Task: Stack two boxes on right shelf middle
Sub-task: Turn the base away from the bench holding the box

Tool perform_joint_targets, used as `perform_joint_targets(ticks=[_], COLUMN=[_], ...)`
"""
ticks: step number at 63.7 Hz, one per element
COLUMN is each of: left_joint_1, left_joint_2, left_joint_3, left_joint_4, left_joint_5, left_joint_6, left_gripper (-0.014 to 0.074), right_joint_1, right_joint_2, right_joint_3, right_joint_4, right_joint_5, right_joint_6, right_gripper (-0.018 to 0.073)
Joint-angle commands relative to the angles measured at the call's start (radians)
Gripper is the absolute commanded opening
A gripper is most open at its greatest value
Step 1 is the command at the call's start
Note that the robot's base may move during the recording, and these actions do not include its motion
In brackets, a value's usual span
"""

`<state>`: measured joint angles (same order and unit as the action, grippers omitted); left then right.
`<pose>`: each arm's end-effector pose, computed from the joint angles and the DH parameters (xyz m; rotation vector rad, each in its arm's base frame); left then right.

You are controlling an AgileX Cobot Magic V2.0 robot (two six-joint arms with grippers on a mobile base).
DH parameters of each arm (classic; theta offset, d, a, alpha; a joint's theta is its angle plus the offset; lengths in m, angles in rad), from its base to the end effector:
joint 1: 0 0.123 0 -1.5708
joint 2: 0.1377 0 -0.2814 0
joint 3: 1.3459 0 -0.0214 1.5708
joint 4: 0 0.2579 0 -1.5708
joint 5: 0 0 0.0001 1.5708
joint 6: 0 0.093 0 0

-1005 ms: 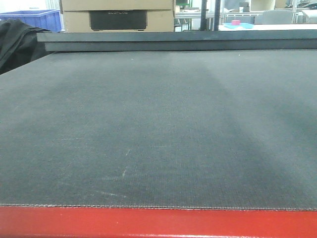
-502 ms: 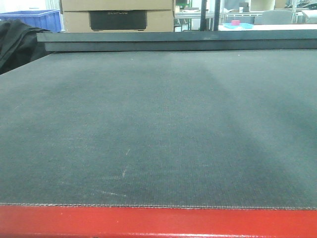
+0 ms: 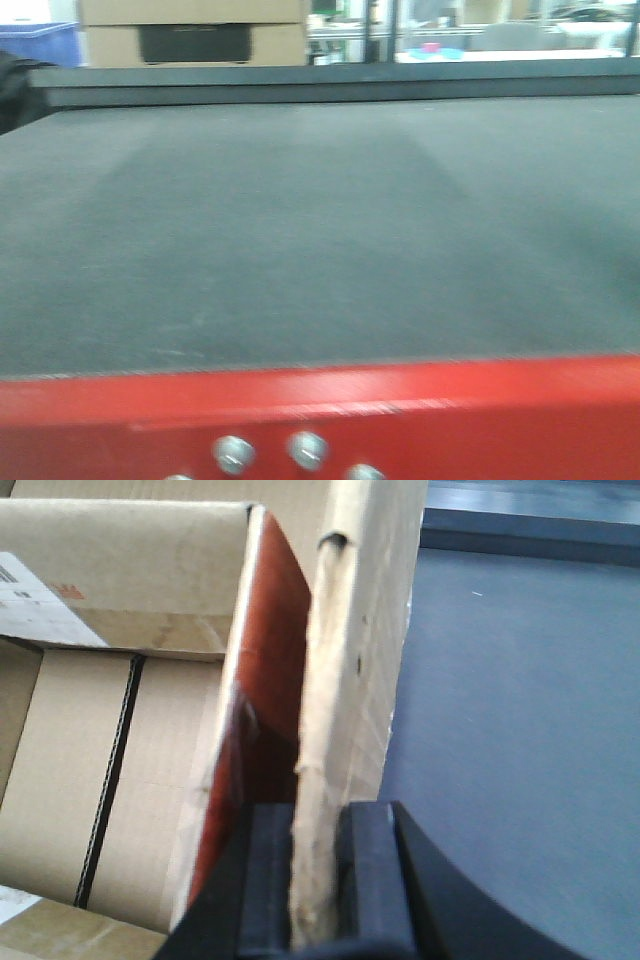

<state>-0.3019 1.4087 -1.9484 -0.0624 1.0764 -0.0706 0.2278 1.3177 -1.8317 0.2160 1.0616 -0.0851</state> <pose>0.2592 -0.0861 0.5326 0.2395 2.0184 -0.3098 0.2400 0.0735 0.5262 -0.3280 2.0032 0.3478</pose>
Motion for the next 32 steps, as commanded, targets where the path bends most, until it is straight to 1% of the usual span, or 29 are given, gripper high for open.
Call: perform_joint_targets(ticks=[1,32], left_joint_1=[-0.002,-0.002], left_joint_2=[-0.013,-0.013], left_joint_3=[-0.009,-0.009], left_joint_4=[0.001,0.001], left_joint_5=[-0.055,-0.055], left_joint_6=[0.015,0.015], left_gripper=[-0.0111,-0.0111], right_joint_1=[-0.007,-0.007], right_joint_2=[-0.013,-0.013], right_joint_3=[-0.013,-0.013], right_joint_4=[-0.01,-0.01], right_joint_5=[-0.051,-0.051], right_joint_6=[-0.01,-0.01], right_gripper=[-0.0153,-0.0153])
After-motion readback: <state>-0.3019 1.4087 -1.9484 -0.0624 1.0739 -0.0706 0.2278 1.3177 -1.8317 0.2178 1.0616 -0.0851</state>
